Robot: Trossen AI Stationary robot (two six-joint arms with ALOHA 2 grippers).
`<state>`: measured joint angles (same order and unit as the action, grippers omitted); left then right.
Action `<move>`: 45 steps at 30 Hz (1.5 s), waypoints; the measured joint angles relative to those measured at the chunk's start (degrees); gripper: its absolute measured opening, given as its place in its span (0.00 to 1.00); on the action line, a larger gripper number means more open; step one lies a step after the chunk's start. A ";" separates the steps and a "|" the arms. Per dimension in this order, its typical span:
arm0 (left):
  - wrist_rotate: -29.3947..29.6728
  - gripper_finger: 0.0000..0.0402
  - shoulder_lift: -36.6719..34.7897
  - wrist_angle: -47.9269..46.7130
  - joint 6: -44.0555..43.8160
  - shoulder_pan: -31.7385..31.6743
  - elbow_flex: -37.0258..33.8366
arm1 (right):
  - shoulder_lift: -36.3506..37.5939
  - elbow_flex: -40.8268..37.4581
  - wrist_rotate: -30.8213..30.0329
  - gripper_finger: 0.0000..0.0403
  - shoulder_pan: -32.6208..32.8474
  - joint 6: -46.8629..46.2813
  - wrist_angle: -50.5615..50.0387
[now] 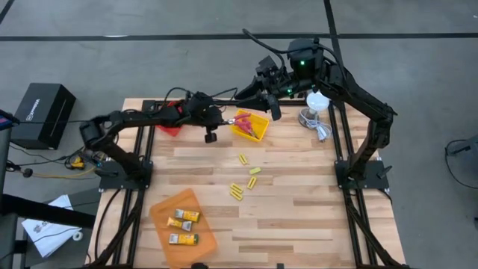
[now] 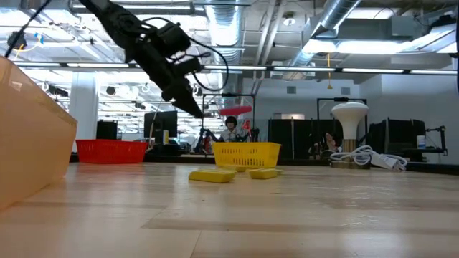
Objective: Pick & Place School Supplies
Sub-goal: Put the pink hole puncher into the yellow bin
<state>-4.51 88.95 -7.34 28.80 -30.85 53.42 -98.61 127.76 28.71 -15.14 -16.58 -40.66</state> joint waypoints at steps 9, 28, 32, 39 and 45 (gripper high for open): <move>0.00 0.09 11.37 -4.61 3.85 0.21 10.46 | -0.02 0.00 0.02 0.37 0.11 -0.61 -0.02; 0.19 0.09 17.56 -7.43 12.23 0.77 16.14 | -0.01 0.00 1.31 0.35 -0.04 0.68 0.58; 0.16 0.09 17.72 -7.50 12.40 1.39 16.12 | -0.02 0.00 1.31 0.35 -0.04 0.68 0.59; 0.17 0.19 17.70 -7.07 12.88 1.39 16.12 | -0.02 0.00 1.31 0.35 -0.04 0.63 0.61; 0.17 0.35 17.70 -4.48 12.91 1.40 16.12 | -0.01 0.00 1.31 0.35 0.00 0.50 0.63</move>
<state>-4.35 106.65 -11.83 41.71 -29.44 69.54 -98.62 127.76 30.02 -15.14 -16.08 -40.03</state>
